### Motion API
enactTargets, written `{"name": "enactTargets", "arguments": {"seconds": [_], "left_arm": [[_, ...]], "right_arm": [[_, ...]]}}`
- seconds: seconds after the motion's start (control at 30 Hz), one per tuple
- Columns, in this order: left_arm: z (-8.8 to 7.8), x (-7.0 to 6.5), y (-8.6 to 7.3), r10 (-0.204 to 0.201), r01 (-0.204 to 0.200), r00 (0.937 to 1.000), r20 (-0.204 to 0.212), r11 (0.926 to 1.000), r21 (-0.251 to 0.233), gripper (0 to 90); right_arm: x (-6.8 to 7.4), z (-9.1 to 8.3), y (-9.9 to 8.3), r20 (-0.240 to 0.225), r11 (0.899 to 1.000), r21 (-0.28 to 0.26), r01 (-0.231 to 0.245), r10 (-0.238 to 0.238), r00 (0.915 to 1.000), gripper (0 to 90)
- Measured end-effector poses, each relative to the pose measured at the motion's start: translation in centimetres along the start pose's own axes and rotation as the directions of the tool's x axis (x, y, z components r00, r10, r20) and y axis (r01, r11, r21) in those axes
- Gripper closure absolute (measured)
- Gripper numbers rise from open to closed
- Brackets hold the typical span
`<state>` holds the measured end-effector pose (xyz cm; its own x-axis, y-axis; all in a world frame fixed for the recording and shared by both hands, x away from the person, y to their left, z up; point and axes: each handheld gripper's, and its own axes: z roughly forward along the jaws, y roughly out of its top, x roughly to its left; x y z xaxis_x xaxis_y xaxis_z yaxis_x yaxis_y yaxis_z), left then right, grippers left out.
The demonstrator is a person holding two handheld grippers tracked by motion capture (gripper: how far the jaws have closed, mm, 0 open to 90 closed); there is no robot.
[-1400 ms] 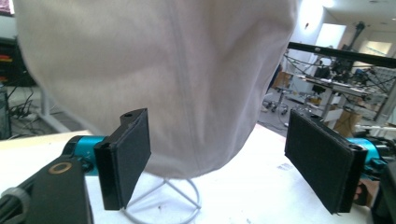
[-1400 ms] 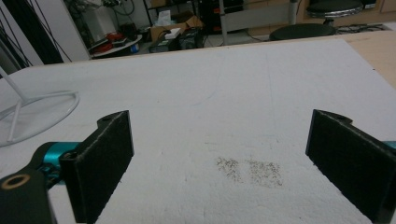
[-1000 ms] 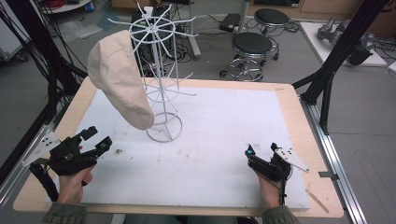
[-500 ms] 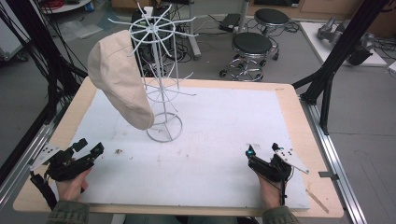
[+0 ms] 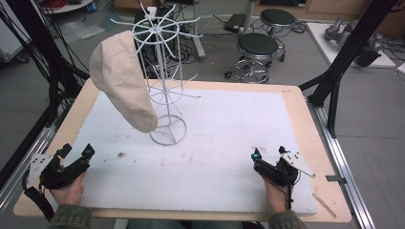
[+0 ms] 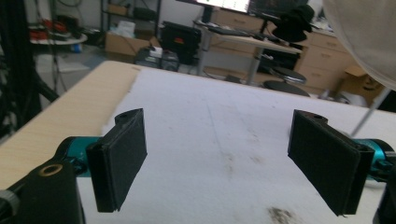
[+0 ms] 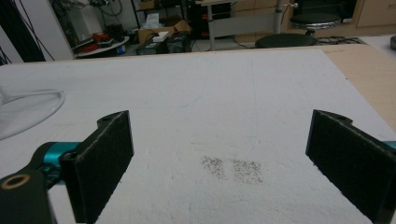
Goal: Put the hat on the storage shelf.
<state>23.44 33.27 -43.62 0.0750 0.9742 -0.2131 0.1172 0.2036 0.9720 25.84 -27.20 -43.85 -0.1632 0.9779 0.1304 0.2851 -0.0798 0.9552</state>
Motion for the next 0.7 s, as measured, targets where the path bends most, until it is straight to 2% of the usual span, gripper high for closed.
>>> {"name": "enactTargets", "arguments": {"seconds": [0.13,0.7], "left_arm": [[-0.21,0.30,-0.03,-0.007,0.007,0.9999,-0.014,0.9999,-0.008,19.9],[-0.16,-0.24,-0.15,-0.007,0.008,0.9996,0.028,0.9999,-0.010,21.6]], "right_arm": [[-0.02,0.11,-0.03,-0.001,1.000,0.006,0.004,-0.004,1.0000,6.6],[-0.12,0.17,-0.14,-0.013,1.000,0.026,-0.004,0.005,0.9999,6.6]]}}
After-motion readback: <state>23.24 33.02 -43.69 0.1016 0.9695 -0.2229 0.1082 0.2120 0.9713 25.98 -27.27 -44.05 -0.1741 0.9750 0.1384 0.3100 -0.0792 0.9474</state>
